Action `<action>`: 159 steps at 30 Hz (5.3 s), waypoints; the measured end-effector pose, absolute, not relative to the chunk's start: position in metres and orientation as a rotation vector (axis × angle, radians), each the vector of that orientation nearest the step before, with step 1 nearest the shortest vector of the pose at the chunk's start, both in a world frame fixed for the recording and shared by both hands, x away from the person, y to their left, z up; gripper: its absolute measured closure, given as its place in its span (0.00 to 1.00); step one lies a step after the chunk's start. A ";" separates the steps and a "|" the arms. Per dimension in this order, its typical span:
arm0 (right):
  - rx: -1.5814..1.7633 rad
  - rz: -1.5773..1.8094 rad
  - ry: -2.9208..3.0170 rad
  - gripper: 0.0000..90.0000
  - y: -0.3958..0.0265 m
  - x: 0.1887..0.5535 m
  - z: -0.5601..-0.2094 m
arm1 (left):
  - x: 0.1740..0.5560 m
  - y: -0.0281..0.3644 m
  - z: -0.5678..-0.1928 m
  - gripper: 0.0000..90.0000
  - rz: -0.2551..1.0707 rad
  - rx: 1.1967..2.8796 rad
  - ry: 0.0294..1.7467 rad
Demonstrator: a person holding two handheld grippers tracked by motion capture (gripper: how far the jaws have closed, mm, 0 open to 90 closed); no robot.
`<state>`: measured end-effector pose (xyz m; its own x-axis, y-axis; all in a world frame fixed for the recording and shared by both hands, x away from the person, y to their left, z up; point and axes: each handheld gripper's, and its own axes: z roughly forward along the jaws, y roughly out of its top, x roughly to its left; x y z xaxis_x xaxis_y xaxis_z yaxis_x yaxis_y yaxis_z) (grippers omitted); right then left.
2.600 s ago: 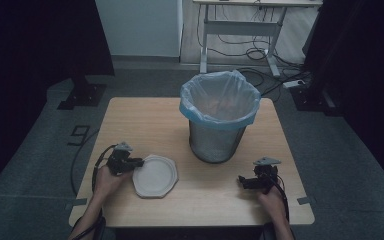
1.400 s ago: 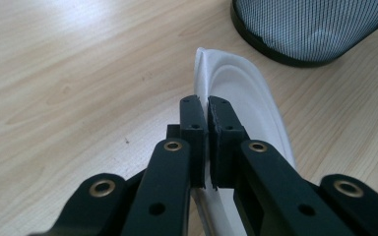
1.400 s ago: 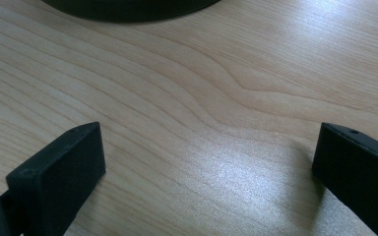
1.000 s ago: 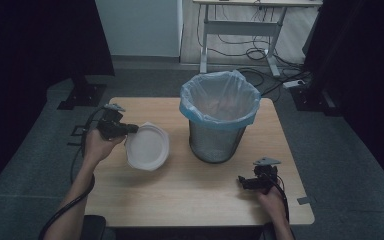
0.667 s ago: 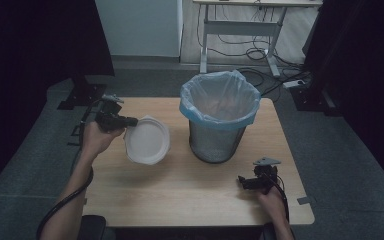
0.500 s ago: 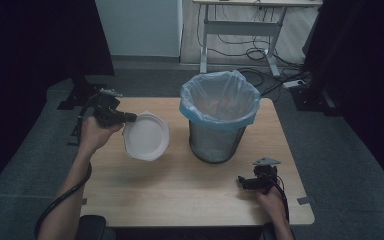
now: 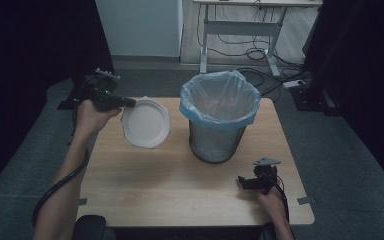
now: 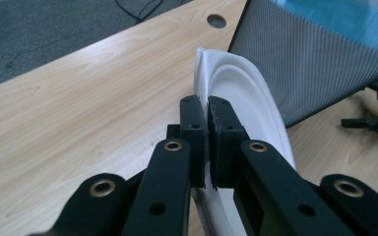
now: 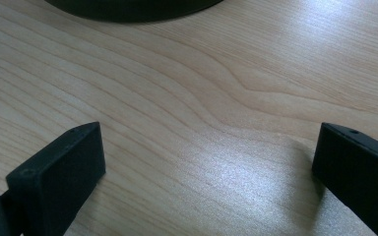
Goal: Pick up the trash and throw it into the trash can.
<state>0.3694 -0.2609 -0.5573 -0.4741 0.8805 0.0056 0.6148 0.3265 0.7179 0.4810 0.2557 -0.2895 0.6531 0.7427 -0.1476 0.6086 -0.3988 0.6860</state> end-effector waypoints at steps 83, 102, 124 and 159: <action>1.295 0.949 2.234 0.00 -0.258 0.369 -0.557 | 0.535 0.016 -0.255 0.96 0.326 2.209 0.796; 1.290 0.949 2.240 0.00 -0.257 0.369 -0.557 | 0.529 0.004 -0.283 0.41 0.260 2.280 0.712; 1.288 0.950 2.241 0.00 -0.257 0.369 -0.557 | 0.503 0.059 -0.278 0.00 0.331 2.211 0.597; 1.290 0.951 2.239 0.00 -0.256 0.368 -0.557 | 0.474 0.186 -0.306 0.00 0.427 2.122 0.737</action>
<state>0.3678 -0.2562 -0.5572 -0.5032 0.8642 0.0042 0.6030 0.3476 0.7181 0.4743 0.1863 -0.3063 0.7702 0.6364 0.0435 0.3549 -0.4841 0.7998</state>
